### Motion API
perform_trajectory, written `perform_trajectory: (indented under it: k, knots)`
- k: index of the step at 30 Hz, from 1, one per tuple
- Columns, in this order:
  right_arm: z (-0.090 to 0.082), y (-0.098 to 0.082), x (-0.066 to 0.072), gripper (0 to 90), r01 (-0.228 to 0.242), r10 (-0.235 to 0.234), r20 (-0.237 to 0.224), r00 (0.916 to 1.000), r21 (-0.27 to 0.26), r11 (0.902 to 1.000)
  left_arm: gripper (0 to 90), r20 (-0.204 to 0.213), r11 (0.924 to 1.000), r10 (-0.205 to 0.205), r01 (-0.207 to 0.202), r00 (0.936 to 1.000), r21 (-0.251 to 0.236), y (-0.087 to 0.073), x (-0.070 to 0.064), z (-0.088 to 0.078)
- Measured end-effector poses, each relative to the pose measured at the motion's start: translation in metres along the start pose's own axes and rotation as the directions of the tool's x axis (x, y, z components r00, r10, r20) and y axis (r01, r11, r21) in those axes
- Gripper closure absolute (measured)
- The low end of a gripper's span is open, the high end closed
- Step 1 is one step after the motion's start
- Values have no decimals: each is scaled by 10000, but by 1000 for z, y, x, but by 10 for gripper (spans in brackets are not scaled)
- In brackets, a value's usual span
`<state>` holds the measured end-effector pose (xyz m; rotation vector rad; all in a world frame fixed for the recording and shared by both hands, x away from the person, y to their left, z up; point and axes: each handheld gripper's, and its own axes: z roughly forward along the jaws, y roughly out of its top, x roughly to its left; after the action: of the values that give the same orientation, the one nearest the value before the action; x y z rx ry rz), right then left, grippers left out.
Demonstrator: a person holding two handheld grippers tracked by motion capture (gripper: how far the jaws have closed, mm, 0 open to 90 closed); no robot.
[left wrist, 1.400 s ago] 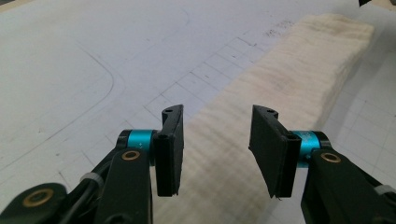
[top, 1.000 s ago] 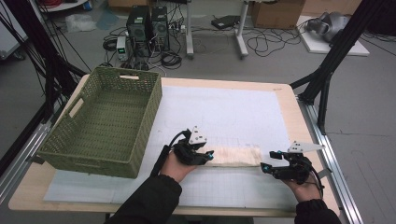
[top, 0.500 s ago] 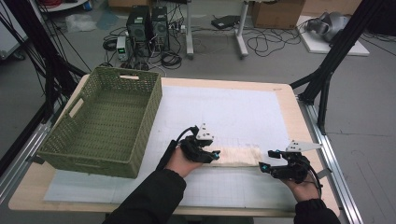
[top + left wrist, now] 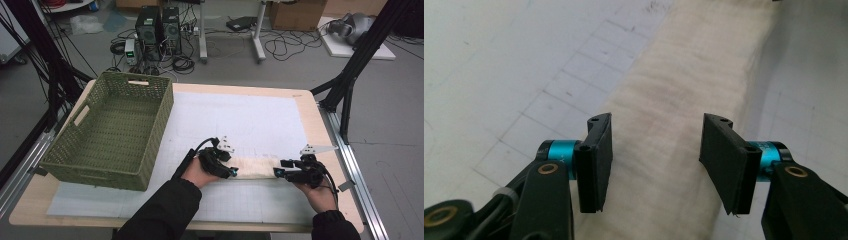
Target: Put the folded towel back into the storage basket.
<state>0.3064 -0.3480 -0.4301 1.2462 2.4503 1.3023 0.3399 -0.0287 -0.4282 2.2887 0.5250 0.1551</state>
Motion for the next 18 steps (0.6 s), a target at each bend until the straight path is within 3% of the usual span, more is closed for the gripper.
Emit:
perform_trajectory:
  k: [6, 9, 14, 18]
  knots:
    - [13, -1, -3, 457, -164, 160, 72, 9998, 623, 9979, 471, 119, 9994, 116, -120, 9999, 310, -2, -1, 6]
    - [16, 0, -2, 475, -97, 92, 87, 9999, 647, 9979, 471, 198, 9994, 135, -141, 9997, 317, -2, 0, 6]
    - [19, 2, -1, 603, 158, -179, 265, 9995, 767, 9969, 469, 166, 9996, 88, -92, 9998, 250, -1, 0, -2]
    - [23, 5, 1, 754, 527, -533, 34, 9986, 998, 9936, 466, -125, 9977, 593, -588, 9982, 330, 9, 0, -21]
